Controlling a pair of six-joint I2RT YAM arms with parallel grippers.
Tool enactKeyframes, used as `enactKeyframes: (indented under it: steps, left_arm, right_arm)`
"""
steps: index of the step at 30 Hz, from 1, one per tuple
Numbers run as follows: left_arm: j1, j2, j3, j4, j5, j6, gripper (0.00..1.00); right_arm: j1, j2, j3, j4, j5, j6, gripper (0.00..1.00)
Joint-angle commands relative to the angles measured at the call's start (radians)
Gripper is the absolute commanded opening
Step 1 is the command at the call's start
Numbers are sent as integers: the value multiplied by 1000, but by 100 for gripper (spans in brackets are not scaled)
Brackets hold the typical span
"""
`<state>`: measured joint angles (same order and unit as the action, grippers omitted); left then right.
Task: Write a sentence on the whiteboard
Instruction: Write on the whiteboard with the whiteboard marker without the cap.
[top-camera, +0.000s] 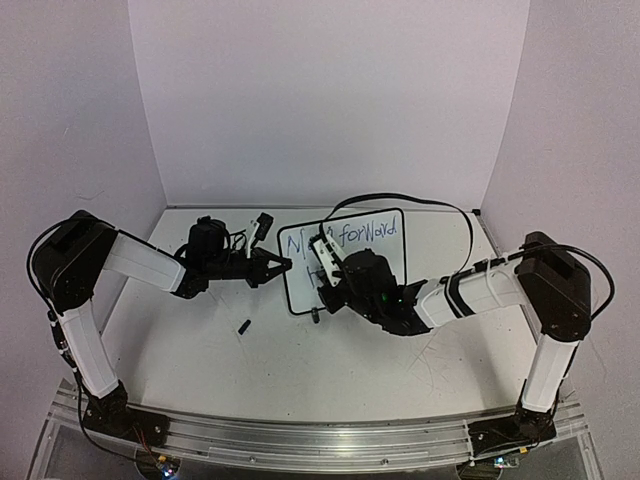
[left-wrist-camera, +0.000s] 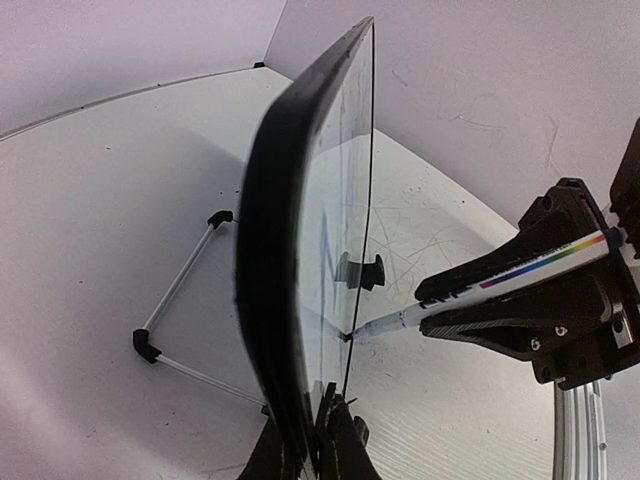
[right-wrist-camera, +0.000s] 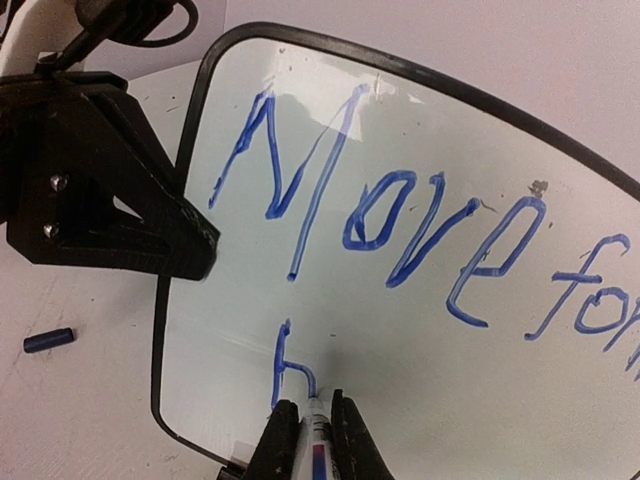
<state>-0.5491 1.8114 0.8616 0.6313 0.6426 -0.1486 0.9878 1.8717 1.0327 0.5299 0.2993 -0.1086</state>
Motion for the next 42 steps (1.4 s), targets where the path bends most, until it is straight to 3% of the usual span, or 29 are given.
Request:
enactKeyframes:
  steps: [1, 17, 28, 42]
  left_arm:
    - [17, -10, -3, -56, -161, 84, 0]
    - [16, -12, -4, -60, -165, 89, 0]
    - [16, -9, -2, -62, -165, 90, 0]
    - [15, -11, -1, -64, -164, 93, 0]
  right_arm:
    - [-15, -7, -15, -6, 32, 26, 0]
    - [-7, 54, 44, -2, -32, 41, 0]
    - [-32, -147, -62, 45, -47, 73, 0]
    - [-46, -70, -16, 49, -93, 29, 0]
